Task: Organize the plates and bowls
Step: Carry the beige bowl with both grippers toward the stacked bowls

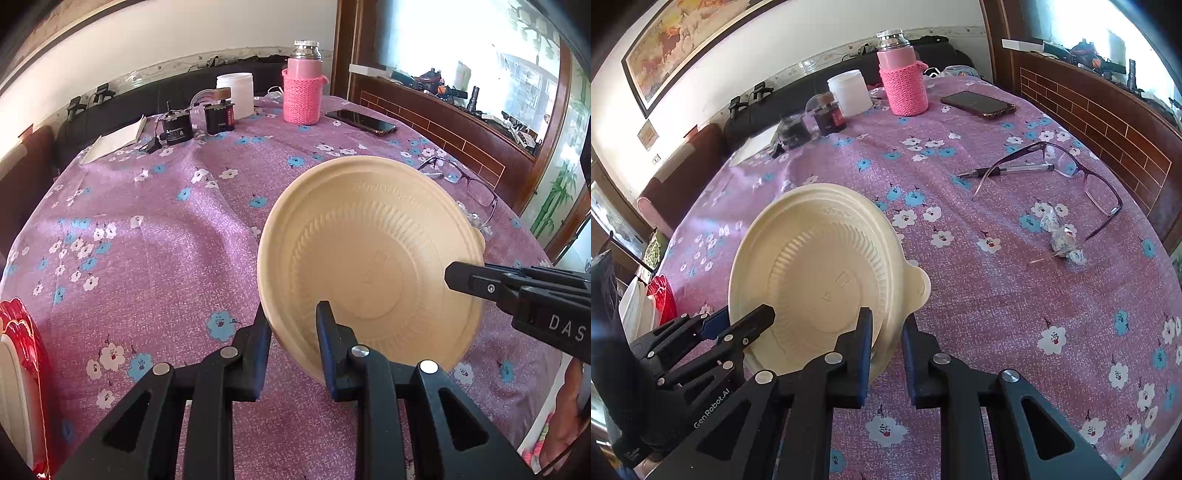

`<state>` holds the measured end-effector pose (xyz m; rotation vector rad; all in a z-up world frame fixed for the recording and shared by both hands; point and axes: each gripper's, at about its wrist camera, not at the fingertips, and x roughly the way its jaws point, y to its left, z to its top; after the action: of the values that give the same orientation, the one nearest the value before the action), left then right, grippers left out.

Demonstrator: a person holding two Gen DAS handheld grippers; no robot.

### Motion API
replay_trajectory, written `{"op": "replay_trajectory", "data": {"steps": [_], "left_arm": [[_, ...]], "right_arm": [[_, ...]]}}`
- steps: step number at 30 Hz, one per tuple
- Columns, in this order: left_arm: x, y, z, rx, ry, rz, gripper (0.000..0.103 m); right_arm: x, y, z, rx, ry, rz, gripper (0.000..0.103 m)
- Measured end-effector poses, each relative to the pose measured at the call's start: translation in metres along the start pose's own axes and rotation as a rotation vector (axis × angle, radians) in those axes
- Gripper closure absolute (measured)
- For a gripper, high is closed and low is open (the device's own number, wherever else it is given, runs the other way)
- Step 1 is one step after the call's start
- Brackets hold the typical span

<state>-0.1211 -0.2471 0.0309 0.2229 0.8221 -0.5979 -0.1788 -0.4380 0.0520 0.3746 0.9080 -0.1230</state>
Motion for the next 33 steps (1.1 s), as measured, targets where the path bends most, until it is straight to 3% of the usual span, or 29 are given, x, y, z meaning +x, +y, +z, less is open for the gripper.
{"op": "replay_trajectory", "data": {"steps": [33], "left_arm": [[-0.041,0.031,-0.031,-0.047,-0.058,0.087,0.079]], "right_arm": [[-0.019,0.051,-0.014,-0.09,0.017,0.093,0.086]]}}
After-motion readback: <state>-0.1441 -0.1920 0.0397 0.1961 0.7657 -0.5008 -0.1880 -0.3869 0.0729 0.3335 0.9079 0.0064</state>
